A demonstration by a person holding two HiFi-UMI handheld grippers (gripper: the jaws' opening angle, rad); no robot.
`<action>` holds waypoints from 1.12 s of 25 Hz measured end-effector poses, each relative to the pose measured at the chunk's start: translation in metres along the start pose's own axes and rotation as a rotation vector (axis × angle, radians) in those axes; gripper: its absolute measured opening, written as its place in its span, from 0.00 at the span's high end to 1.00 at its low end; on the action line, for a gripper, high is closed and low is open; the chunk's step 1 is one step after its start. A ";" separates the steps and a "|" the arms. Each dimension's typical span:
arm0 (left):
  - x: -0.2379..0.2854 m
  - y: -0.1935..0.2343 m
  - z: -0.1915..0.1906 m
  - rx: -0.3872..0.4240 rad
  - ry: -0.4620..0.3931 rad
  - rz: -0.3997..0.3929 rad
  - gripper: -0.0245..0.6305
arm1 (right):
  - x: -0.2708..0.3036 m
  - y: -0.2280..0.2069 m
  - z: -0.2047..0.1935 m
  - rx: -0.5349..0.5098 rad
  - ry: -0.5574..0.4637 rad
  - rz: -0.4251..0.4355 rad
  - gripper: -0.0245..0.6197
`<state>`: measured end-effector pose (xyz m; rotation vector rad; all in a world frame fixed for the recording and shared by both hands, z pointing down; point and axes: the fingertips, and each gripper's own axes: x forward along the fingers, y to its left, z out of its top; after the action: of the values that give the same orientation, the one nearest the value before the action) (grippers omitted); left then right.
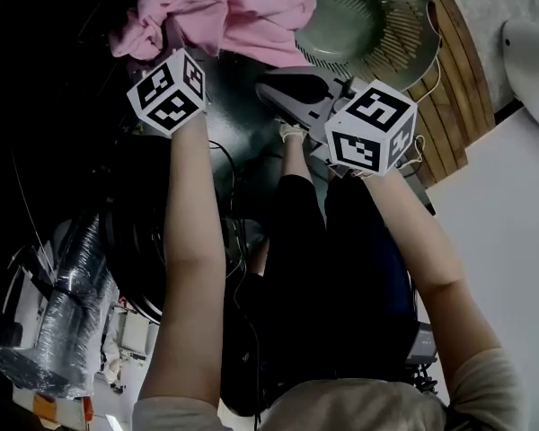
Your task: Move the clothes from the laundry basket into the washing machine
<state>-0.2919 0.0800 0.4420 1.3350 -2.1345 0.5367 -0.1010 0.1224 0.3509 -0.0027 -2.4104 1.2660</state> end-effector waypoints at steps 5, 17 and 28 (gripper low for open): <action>0.013 0.038 0.040 -0.019 -0.065 0.057 0.77 | 0.003 -0.002 -0.002 0.000 -0.008 0.013 0.93; 0.035 0.068 0.035 -0.231 -0.101 0.148 0.49 | -0.001 -0.018 -0.014 0.051 -0.013 -0.008 0.93; -0.012 -0.016 -0.036 -0.395 0.049 -0.073 0.47 | -0.004 -0.028 -0.012 0.051 0.005 0.012 0.93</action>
<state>-0.2647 0.1026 0.4625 1.1561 -2.0106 0.1070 -0.0875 0.1148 0.3780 -0.0054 -2.3768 1.3304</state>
